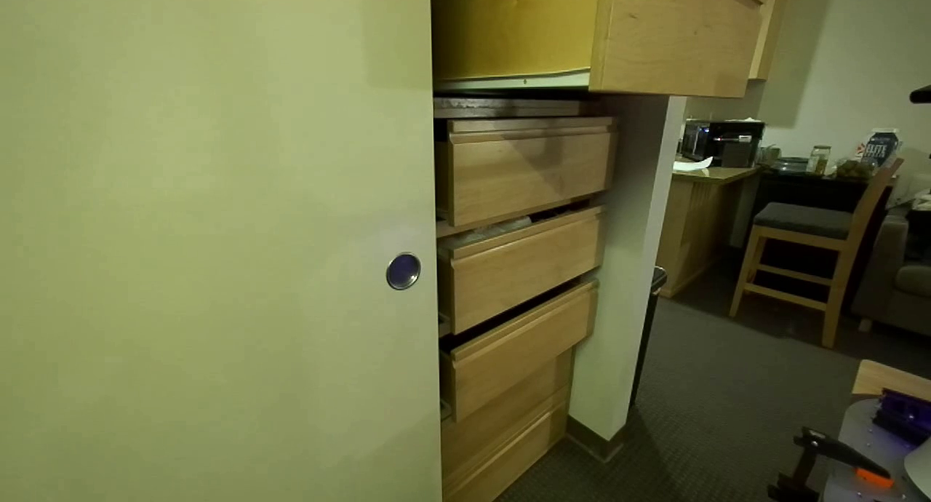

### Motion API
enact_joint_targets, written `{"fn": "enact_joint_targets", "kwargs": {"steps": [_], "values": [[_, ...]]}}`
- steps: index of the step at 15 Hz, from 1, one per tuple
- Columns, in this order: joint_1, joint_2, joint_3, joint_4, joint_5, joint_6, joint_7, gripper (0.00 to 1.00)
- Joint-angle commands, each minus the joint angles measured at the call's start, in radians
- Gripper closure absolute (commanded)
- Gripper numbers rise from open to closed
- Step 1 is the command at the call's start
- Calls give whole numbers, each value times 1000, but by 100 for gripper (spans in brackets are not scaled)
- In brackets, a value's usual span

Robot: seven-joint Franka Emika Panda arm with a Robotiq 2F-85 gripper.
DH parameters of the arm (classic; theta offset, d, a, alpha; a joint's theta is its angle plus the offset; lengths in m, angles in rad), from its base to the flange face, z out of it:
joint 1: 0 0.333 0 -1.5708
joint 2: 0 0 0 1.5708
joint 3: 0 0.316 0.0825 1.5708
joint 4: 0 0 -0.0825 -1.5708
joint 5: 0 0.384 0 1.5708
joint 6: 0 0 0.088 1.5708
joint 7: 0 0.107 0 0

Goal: Open the topmost drawer

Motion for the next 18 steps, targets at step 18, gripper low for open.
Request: {"fn": "enact_joint_targets", "kwargs": {"steps": [18], "values": [[-26, -52, 19, -24, 124, -270, 328, 0]]}}
